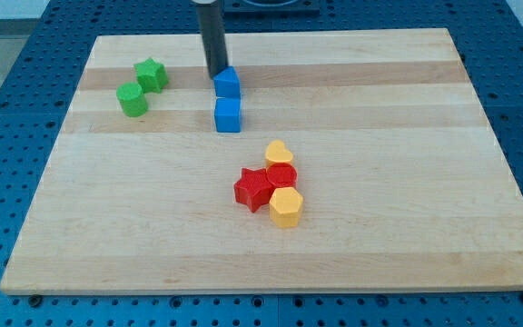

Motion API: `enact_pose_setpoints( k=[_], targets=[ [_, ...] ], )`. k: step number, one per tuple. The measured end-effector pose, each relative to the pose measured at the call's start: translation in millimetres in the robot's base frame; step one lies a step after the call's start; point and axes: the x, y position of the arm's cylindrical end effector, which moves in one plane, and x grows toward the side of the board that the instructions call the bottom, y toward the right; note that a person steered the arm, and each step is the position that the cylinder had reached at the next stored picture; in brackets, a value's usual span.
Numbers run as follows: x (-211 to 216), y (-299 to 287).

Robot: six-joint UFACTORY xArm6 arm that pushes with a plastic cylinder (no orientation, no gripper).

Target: Push the blue cube towards the red star

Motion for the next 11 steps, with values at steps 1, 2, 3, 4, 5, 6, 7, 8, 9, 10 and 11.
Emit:
enact_pose_setpoints(
  k=[1,2,3,4,5,6,7,8,9,10,11],
  targets=[
    [0.0,0.0],
    [44.4,0.4],
    [94.3,0.4],
    [111.6,0.4],
    [115.3,0.4],
    [116.9,0.4],
    [125.7,4.1],
    [130.2,9.7],
    [133.5,15.1],
    [136.3,17.6],
    [136.4,18.2]
  ],
)
